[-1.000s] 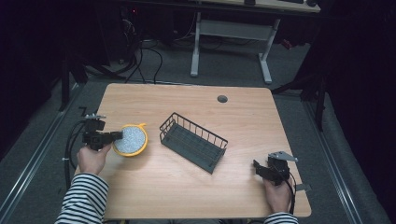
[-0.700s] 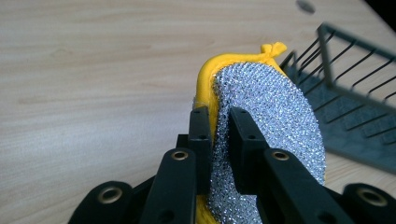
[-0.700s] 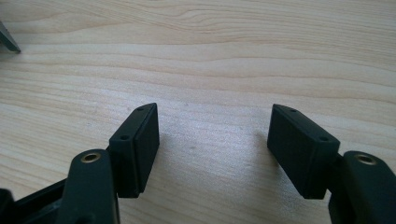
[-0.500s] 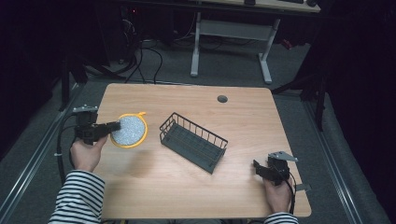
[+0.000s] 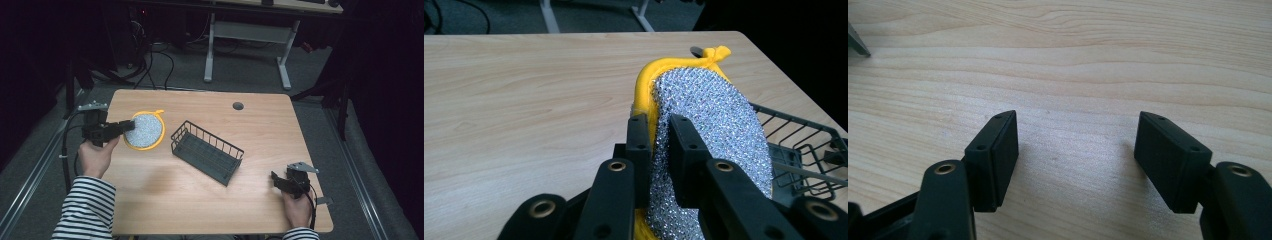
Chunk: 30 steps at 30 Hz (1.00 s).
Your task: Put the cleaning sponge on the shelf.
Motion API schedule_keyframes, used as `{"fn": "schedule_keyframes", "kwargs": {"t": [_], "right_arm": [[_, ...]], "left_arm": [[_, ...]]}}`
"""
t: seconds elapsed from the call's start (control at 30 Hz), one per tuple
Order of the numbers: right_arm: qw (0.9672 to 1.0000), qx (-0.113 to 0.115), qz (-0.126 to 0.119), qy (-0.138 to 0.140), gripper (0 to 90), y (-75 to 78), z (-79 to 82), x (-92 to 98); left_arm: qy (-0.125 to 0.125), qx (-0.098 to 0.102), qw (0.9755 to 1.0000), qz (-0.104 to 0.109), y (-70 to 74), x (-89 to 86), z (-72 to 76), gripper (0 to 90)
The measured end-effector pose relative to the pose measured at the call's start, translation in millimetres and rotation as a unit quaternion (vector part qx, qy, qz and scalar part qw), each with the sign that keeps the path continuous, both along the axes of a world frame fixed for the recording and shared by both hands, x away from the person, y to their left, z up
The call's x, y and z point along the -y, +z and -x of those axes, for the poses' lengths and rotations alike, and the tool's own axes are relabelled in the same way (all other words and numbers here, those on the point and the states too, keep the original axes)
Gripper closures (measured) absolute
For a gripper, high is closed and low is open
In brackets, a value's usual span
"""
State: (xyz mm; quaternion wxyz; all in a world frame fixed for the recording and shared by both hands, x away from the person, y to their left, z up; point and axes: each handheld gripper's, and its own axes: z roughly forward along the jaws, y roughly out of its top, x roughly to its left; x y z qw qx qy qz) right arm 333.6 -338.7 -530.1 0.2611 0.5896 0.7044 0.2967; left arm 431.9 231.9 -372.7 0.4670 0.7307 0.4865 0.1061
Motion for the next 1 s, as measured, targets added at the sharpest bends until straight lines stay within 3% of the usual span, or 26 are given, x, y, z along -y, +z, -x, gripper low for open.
{"fn": "schedule_keyframes", "kwargs": {"t": [0.57,1.0], "right_arm": [[1.0000,0.001,0.001,0.002,34.1,-0.1,-0.4,0.2],[1.0000,0.002,0.001,0.003,34.1,-0.1,-0.4,0.2]], "left_arm": [[-0.054,0.010,0.9984,-0.006,13.8,51.5,-18.1,80.8],[-0.089,0.003,0.9959,-0.014,11.1,88.7,-32.5,80.8]]}}
